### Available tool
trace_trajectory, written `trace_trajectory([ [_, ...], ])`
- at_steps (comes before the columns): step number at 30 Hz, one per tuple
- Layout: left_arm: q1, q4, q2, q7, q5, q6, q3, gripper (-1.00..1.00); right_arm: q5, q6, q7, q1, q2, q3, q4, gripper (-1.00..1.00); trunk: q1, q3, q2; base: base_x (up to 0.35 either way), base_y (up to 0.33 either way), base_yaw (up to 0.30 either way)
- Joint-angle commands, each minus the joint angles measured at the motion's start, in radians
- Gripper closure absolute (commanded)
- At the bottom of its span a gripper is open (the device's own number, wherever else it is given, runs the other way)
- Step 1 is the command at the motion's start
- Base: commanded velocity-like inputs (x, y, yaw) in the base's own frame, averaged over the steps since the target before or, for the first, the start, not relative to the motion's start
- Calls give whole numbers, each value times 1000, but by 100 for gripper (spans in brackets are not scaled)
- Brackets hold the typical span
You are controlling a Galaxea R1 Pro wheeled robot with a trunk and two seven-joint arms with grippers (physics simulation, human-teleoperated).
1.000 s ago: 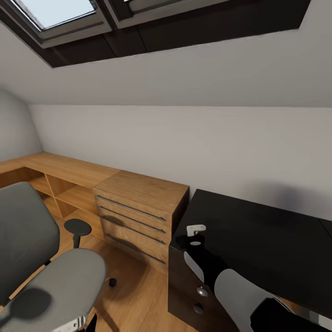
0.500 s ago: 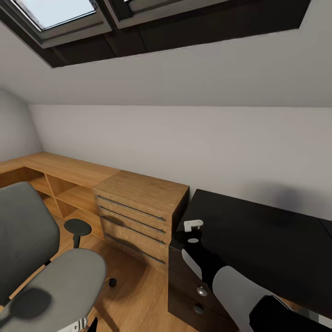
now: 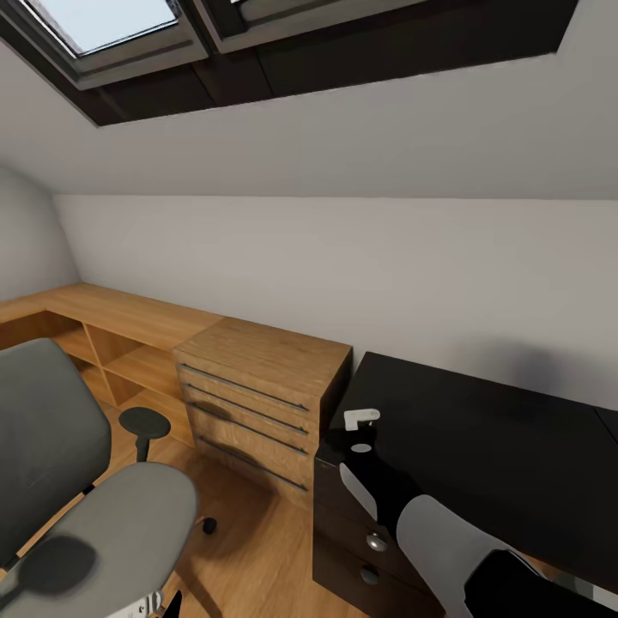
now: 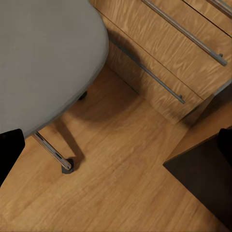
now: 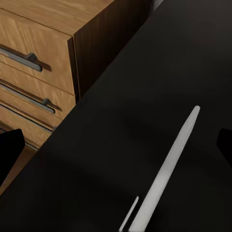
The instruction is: In the bedroom, organize the workspace by keeping the computer under the desk, ensuring the monitor is on the desk, placing the keyboard on the desk next to the monitor, placing the mouse on the desk next to the keyboard, moving the folder from the swivel chair onto the desk next to the mouse, stacking the notebook on top of the folder with the pen on top of the notebook, and positioning the swivel chair next to the desk.
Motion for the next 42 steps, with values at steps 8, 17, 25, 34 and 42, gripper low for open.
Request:
trace_trajectory([
  [8,0,-2,0,4,9,5,-1,-100,-5,9,-8,-1,-1,7,0,-100,27,-23,-50,0,0,0],
  [17,0,-2,0,4,9,6,-1,-100,-6,14,-10,-1,-1,-2,1,-100,61,-51,-113,0,0,0],
  [25,0,-2,0,4,9,6,-1,-100,-5,55,-7,-1,-2,-94,1,-100,92,-76,-169,0,0,0],
  [34,0,-2,0,4,9,6,-1,-100,-5,64,-7,-1,-3,-108,3,-100,115,-95,-211,0,0,0],
  [42,0,-2,0,4,9,6,-1,-100,-5,77,-7,-1,-3,-109,3,-100,123,-101,-225,0,0,0],
])
